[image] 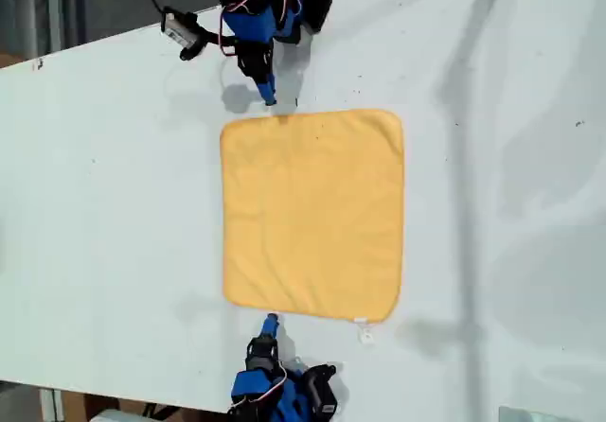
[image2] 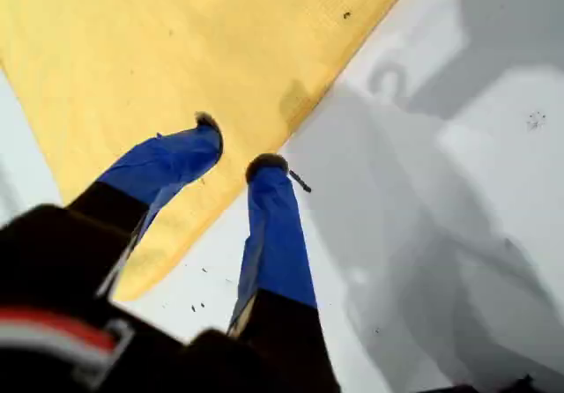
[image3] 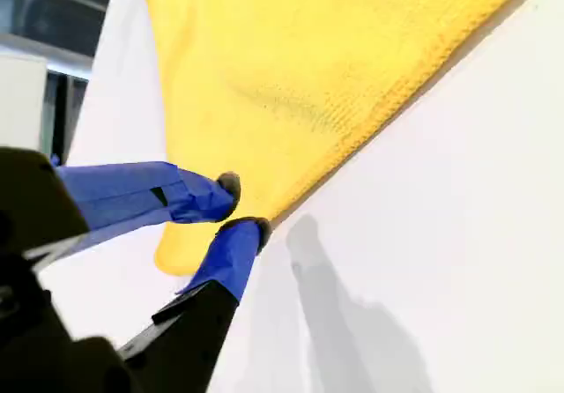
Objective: Grasp corners of a square towel and fold twice.
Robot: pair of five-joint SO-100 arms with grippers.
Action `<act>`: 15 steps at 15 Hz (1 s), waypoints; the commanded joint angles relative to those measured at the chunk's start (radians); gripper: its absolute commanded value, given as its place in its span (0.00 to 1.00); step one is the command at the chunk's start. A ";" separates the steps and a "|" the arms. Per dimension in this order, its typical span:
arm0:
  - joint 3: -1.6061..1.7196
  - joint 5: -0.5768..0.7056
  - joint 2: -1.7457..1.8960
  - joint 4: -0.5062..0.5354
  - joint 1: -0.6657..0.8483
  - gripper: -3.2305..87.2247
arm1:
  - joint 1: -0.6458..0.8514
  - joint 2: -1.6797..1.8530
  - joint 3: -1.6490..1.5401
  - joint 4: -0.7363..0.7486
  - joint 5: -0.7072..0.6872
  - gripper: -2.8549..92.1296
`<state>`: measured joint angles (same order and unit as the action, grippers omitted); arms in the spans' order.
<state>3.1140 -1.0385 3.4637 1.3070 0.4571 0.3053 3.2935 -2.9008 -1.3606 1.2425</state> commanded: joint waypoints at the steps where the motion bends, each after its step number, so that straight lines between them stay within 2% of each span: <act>1: 0.005 0.003 0.005 -0.003 -0.008 0.08 | 0.184 -0.005 0.066 -0.110 0.252 0.12; 11: 0.005 0.002 0.005 -0.003 -0.008 0.08 | 0.183 -0.005 0.066 -0.110 0.252 0.12; 12: 0.005 -0.097 0.005 -0.003 0.023 0.08 | 0.190 -0.005 0.066 -0.110 0.245 0.12; 13: 0.005 -0.235 0.005 -0.003 0.025 0.10 | 0.278 -0.005 0.066 -0.110 0.252 0.12; 14: 0.005 -0.275 0.005 -0.003 -0.006 0.11 | 0.290 -0.005 0.061 -0.107 0.253 0.14; 15: 0.005 -0.183 0.005 -0.002 -0.008 0.10 | 0.284 -0.005 0.052 -0.098 0.255 0.14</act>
<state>3.1140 -1.2625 3.4637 1.3085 0.4617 0.5660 3.2935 -2.8916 -1.4650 1.4849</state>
